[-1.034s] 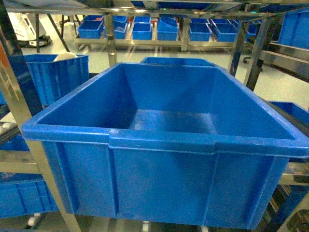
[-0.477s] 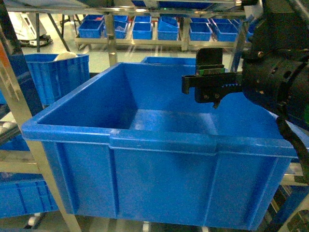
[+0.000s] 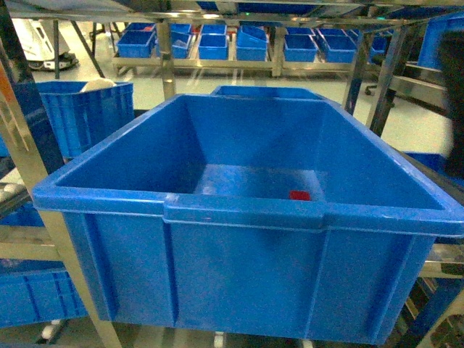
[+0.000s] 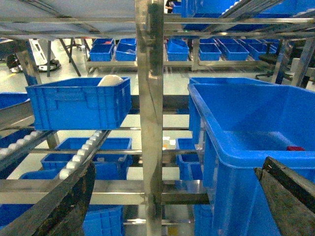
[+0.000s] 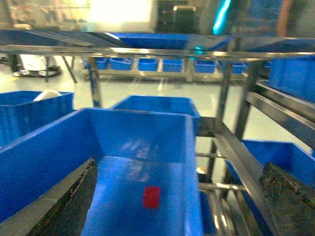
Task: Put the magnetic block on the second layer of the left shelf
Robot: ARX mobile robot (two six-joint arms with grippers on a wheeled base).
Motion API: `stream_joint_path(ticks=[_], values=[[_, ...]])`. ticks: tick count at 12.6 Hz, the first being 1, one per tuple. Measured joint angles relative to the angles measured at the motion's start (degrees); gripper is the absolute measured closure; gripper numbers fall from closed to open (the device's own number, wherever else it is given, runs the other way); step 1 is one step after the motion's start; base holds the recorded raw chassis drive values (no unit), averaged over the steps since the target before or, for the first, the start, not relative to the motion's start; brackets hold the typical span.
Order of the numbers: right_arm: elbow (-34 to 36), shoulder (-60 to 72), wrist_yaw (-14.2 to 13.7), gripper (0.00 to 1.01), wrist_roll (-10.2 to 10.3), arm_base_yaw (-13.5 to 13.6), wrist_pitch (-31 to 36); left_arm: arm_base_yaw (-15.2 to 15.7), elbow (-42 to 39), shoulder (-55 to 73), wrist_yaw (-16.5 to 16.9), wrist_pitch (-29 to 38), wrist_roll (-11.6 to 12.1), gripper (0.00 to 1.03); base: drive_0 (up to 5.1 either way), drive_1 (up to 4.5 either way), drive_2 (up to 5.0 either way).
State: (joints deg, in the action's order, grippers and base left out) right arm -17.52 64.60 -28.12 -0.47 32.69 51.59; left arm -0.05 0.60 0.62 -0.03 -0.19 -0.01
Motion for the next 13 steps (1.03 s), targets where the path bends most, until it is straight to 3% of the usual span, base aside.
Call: stream_joint_path(ticks=[2, 3, 4, 5, 6, 7, 8, 11, 12, 13], values=[[7.78, -23.02, -7.3, 0.03, -0.04, 1.31, -16.5, 0.0, 0.0, 0.0, 0.0, 0.0, 0.0, 0.05, 0.0, 0.0, 0.0], [9.84, -35.65, -8.35, 0.03, -0.13, 0.63, -27.19, 0.0, 0.0, 0.0, 0.0, 0.0, 0.02, 0.05, 0.0, 0.0, 0.0], [10.69, -48.09, -4.46, 0.03, 0.5, -4.98, -38.8, 0.0, 0.0, 0.0, 0.0, 0.0, 0.0, 0.05, 0.0, 0.0, 0.0], [10.69, -54.6, -1.01, 0.03, 2.36, -10.82, -45.79, 0.0, 0.0, 0.0, 0.02, 0.0, 0.0, 0.05, 0.0, 0.0, 0.0], [10.73, -56.13, -0.2, 0.03, 3.15, -11.34, -47.8, 0.0, 0.0, 0.0, 0.0, 0.0, 0.02, 0.05, 0.0, 0.0, 0.0], [10.84, -56.7, 7.26, 0.14, 2.14, -13.7, -50.9, 0.0, 0.0, 0.0, 0.0, 0.02, 0.0, 0.05, 0.0, 0.0, 0.0], [11.8, -57.94, 11.54, 0.26, 1.68, -17.4, -51.32, 0.0, 0.0, 0.0, -0.04, -0.02, 0.0, 0.05, 0.0, 0.0, 0.0], [13.38, -60.28, 18.78, 0.67, 0.92, -23.47, -51.56, 0.0, -0.02, 0.0, 0.0, 0.0, 0.02, 0.05, 0.0, 0.0, 0.0], [14.03, -61.31, 25.27, 0.81, 0.83, -29.05, -52.17, 0.0, 0.0, 0.0, 0.0, 0.0, 0.0, 0.05, 0.0, 0.0, 0.0], [14.27, -61.75, 26.88, 0.94, 0.81, -33.11, -52.04, 0.0, 0.0, 0.0, 0.0, 0.02, 0.0, 0.05, 0.0, 0.0, 0.0]])
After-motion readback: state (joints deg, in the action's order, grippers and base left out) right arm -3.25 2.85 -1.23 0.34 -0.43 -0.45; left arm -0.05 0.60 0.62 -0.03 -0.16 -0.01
